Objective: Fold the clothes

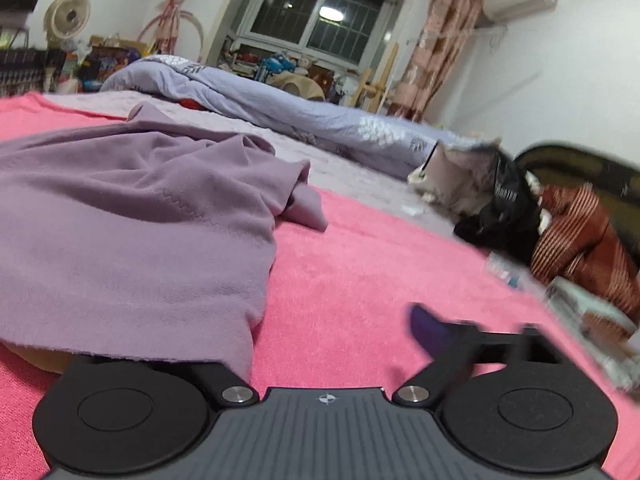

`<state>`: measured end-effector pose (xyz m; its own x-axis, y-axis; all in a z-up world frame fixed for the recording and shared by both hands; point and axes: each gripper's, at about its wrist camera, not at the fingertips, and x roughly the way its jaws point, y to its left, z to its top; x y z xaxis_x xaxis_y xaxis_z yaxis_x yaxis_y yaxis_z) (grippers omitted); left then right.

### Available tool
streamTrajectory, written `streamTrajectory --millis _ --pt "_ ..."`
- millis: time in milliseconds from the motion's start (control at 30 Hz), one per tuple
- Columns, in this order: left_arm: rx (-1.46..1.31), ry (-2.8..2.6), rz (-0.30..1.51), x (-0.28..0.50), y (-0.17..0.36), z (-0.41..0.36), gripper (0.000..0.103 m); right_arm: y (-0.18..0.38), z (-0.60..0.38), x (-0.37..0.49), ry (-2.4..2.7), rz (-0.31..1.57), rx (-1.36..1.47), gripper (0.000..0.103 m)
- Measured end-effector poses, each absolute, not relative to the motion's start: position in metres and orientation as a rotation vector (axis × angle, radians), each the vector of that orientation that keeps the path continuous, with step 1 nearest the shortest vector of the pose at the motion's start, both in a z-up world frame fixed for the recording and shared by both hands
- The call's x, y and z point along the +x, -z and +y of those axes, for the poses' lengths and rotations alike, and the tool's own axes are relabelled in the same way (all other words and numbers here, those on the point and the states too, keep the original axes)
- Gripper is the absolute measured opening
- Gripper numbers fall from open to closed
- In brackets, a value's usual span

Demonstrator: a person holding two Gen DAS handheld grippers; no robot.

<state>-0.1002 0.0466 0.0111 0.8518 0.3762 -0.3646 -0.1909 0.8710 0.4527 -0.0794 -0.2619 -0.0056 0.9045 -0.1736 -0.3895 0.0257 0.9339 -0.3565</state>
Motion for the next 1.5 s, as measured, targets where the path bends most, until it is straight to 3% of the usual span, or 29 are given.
streamTrajectory --millis 33,67,133,167,233,300,500,633,767,833,933,1000,1067,1133,1233,1367,1500 --pt "0.405 -0.291 0.456 -0.101 -0.014 0.049 0.091 0.003 -0.258 -0.081 0.095 0.43 -0.389 0.053" --pt "0.369 -0.247 0.452 -0.104 -0.018 0.053 0.084 0.001 -0.254 -0.082 0.085 0.429 -0.426 0.032" --pt "0.278 -0.149 0.449 -0.108 -0.028 0.062 0.055 -0.009 -0.248 -0.087 0.039 0.445 -0.417 0.014" --pt "0.221 -0.102 0.458 -0.109 -0.033 0.067 0.047 -0.014 -0.245 -0.09 0.015 0.453 -0.412 0.009" --pt "0.106 -0.009 0.476 -0.111 -0.042 0.076 0.02 -0.026 -0.245 -0.093 0.014 0.463 -0.382 0.008" --pt "0.085 0.032 0.498 -0.113 -0.046 0.077 0.012 -0.038 -0.249 -0.096 0.014 0.467 -0.342 0.008" --pt "0.054 0.037 0.537 -0.129 -0.051 0.075 0.006 -0.074 -0.28 -0.111 0.03 0.506 -0.099 0.004" --pt "0.027 0.012 0.532 -0.139 -0.05 0.075 0.007 -0.067 -0.283 -0.123 0.033 0.556 -0.107 0.003" --pt "-0.01 0.005 0.564 -0.082 -0.061 0.081 0.007 -0.074 -0.287 -0.085 0.038 0.585 -0.095 0.003" --pt "0.017 0.01 0.514 -0.027 -0.101 0.08 0.007 -0.125 -0.289 -0.039 0.054 0.49 -0.102 0.003" --pt "-0.031 0.001 0.326 0.031 -0.214 0.08 0.007 -0.239 -0.29 0.021 0.089 0.268 -0.087 0.003" --pt "-0.034 -0.011 0.147 0.035 -0.298 0.077 0.007 -0.327 -0.285 0.014 0.088 0.028 -0.069 0.003" --pt "-0.025 -0.008 0.021 0.031 -0.373 0.074 0.009 -0.38 -0.285 -0.003 0.083 -0.103 -0.045 0.003" --pt "-0.004 0.012 -0.007 0.016 -0.398 0.073 0.012 -0.393 -0.287 -0.02 0.092 -0.156 -0.072 0.003" --pt "0.059 0.066 0.01 -0.022 -0.375 0.076 0.013 -0.358 -0.301 -0.041 0.044 -0.055 -0.1 0.003" --pt "0.138 0.121 0.151 -0.096 -0.271 0.084 0.013 -0.264 -0.32 -0.086 -0.068 0.214 -0.128 0.003" --pt "0.14 0.135 0.455 -0.168 -0.153 0.087 0.013 -0.164 -0.322 -0.13 -0.173 0.611 -0.096 0.003"
